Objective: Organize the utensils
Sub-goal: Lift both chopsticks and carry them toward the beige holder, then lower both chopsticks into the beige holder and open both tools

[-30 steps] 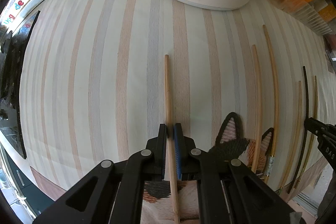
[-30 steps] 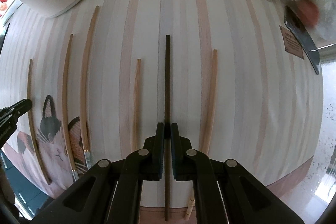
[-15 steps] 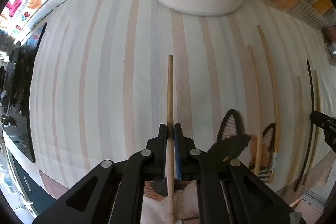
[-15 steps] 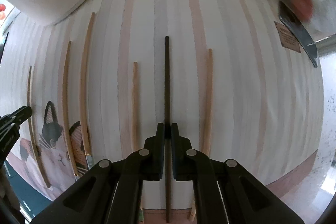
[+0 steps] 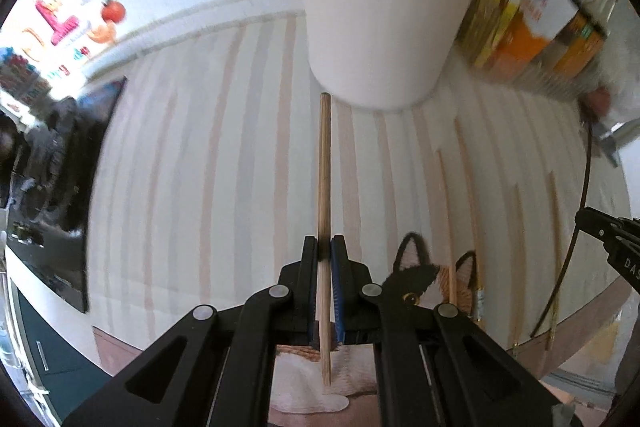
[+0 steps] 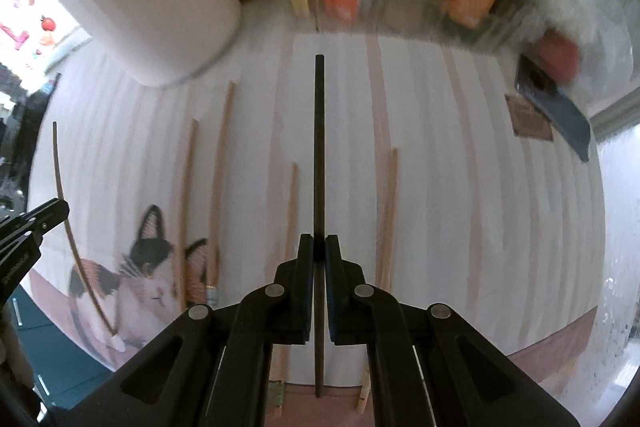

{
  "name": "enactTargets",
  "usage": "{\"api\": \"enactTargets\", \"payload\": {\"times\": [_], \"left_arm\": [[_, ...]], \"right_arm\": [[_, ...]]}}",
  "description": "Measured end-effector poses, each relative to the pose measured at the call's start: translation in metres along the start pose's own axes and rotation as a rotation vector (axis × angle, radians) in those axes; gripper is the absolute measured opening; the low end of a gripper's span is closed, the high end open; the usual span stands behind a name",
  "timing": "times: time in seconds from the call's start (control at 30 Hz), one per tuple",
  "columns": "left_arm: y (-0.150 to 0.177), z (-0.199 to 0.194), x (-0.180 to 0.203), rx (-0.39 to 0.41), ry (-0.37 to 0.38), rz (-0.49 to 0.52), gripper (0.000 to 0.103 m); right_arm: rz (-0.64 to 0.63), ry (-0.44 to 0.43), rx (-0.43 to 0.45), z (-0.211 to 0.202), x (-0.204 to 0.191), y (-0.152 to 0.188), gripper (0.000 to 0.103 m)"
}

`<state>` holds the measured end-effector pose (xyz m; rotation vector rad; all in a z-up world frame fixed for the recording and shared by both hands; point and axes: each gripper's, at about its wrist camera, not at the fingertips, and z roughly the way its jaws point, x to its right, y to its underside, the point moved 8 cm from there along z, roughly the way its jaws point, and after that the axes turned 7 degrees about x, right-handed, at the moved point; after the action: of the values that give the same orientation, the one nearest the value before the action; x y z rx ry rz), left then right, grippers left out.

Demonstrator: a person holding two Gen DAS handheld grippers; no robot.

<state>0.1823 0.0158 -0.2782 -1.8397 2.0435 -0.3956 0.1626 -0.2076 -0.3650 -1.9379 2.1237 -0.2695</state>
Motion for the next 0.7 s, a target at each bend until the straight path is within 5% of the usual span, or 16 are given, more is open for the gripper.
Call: {"api": "enactTargets", "payload": {"times": [0.3,0.7], "left_arm": [[-0.04,-0.056,-0.021,0.154,0.007,-0.047,0.004],[-0.145,-0.153,-0.033,0.411,0.086,-0.113,0.004]], "right_arm": [[-0.028,-0.065,0.179,-0.066,-0.014,-0.044,0.005],[-0.03,-0.164,0.427,-0.153,-0.046,-0.14,0.005]]}}
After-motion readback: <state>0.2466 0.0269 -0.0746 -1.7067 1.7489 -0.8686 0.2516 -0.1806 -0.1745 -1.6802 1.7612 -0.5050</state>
